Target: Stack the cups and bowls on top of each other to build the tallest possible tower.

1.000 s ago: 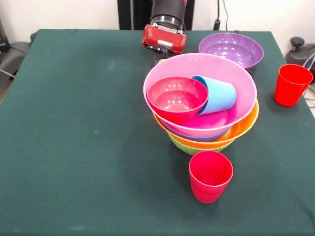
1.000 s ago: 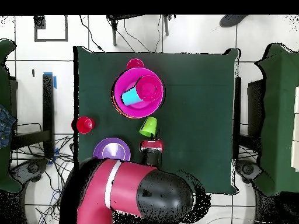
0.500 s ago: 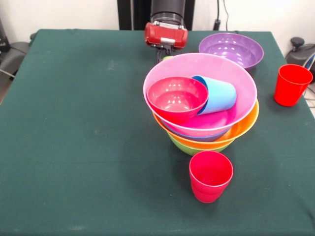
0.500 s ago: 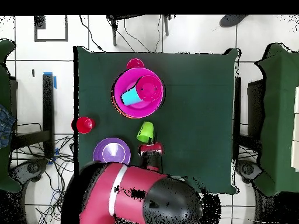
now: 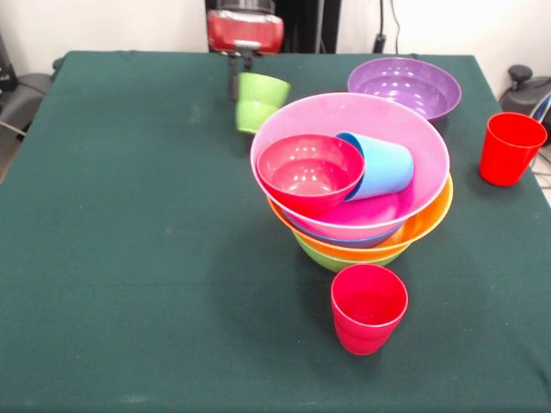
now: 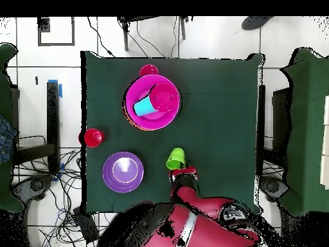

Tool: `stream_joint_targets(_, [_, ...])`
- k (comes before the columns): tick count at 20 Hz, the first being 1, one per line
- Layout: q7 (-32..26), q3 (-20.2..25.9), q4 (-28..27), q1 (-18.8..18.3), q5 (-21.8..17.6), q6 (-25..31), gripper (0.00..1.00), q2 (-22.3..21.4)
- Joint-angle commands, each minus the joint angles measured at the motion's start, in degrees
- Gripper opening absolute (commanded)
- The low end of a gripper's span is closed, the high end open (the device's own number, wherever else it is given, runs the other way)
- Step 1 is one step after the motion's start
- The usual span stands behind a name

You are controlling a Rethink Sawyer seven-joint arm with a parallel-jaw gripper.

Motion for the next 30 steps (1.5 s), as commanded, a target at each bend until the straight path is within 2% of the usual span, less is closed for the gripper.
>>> stream_joint_targets(1, [9.78,11.25,-1.25,-5.69,-8.47,13.94,0.00,-7.79])
stream_joint_targets(5, [9.88,15.43,-0.68,-8.71,-10.74,17.99,0.00,-10.10])
stream_joint_targets(7, [10.20,19.37,0.35,-11.93,-11.73,21.59,0.00,-11.91])
stream_joint_targets(10, [7.55,32.72,2.45,-21.60,-15.56,30.89,0.00,-14.80])
stream_joint_targets(11, [6.58,36.13,3.06,-24.44,-15.11,33.08,0.00,-14.71])
stream_joint_targets(12, [4.85,41.64,4.00,-29.02,-13.56,36.91,0.00,-14.36])
stream_joint_targets(14, [2.14,47.17,4.41,-33.87,-10.84,40.63,0.00,-13.60])
stream_joint_targets(15, [0.70,49.13,4.43,-35.52,-9.76,41.98,0.00,-13.32])
stream_joint_targets(16, [-2.34,53.20,4.52,-38.35,-7.74,45.50,0.00,-13.08])
stream_joint_targets(20, [-8.76,61.93,3.83,-45.01,-1.62,54.67,0.00,-11.25])
stream_joint_targets(22, [-10.47,65.30,3.83,-47.66,1.20,58.75,0.00,-10.28])
stream_joint_targets(26, [-11.73,68.62,3.60,-49.79,5.44,65.46,0.00,-11.37])
stream_joint_targets(30, [-12.18,71.57,2.75,-50.70,6.94,69.39,0.00,-11.62])
